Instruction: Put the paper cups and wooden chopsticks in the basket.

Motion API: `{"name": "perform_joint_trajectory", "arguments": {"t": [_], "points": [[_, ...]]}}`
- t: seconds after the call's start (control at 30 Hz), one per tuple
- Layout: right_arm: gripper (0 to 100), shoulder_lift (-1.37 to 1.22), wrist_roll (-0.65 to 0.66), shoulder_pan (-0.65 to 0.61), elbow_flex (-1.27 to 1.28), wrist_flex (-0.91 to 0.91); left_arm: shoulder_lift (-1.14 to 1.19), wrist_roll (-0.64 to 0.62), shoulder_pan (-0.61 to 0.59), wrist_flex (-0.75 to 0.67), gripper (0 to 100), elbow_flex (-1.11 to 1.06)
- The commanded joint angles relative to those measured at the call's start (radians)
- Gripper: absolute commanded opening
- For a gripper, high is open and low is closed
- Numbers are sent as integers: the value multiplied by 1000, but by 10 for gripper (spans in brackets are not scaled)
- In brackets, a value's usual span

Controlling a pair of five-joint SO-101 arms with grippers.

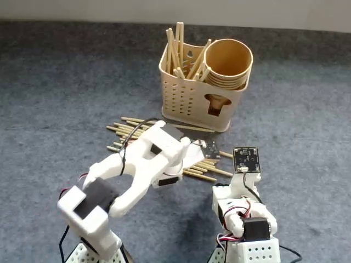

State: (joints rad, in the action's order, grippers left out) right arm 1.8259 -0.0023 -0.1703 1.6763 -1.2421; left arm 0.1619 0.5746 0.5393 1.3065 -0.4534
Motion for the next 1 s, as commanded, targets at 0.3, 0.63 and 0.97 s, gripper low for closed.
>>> {"name": "perform_joint_trajectory", "arguments": {"t": [0.3,0.63,0.97], "points": [[5,19,2,8,142,-8,-142,6,16,-107,160,-8],[5,19,2,8,142,-8,114,60,-38,-101,159,239],[5,19,2,8,142,-8,208,127,13,6,92,239]]}}
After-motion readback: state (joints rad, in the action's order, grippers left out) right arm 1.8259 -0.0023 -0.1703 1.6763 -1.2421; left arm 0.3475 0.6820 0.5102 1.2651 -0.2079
